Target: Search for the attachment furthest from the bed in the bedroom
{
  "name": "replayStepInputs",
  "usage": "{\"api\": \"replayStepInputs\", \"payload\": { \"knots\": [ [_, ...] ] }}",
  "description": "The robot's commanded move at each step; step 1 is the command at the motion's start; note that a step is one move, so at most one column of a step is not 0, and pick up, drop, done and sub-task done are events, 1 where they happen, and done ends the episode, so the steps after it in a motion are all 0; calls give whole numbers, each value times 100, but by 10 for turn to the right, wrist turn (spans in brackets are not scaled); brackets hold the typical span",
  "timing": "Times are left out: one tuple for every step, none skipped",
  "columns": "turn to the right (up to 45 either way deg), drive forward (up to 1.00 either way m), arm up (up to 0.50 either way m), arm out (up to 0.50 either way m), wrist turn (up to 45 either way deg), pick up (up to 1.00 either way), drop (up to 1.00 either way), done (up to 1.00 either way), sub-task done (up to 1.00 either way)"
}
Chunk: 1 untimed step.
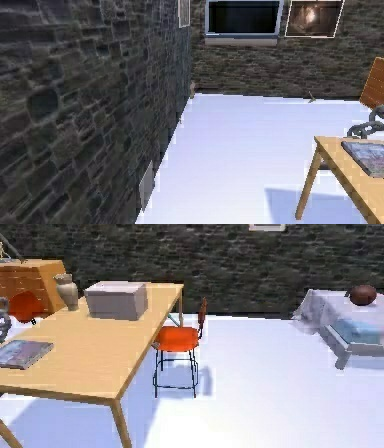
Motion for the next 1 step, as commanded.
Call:
{"api": "replayStepInputs", "payload": {
  "knots": [
    [150,0,0,0,0,0,0,0,0]
  ]
}}
